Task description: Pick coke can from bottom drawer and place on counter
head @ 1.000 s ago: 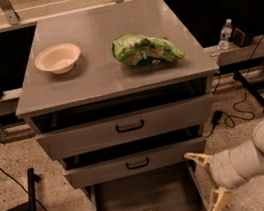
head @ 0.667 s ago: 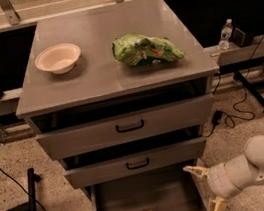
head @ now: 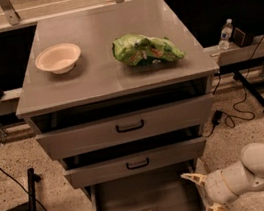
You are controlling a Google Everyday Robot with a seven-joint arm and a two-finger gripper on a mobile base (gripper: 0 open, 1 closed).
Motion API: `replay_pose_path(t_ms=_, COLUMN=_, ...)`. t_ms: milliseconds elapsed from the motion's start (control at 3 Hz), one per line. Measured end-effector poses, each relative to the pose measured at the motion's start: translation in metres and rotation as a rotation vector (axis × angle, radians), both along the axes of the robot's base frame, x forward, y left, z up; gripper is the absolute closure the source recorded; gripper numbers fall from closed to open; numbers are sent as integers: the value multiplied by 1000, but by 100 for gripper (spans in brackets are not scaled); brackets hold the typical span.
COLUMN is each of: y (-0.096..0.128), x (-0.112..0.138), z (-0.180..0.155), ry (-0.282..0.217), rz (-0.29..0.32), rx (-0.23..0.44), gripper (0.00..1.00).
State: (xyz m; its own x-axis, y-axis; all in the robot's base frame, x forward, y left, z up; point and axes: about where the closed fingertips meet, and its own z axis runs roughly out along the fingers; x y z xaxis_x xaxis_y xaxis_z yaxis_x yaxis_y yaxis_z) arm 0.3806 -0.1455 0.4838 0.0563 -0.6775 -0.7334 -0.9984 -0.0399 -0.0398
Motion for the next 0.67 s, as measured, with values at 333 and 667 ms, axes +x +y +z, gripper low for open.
replay_pose_path(t_ms=333, y=11, x=12, z=-19, ry=-20, rz=-3, rx=58, gripper=0)
replay_pose_path(t_ms=667, y=41, x=45, z=-67, ry=-97, rz=12, rx=152, gripper=0)
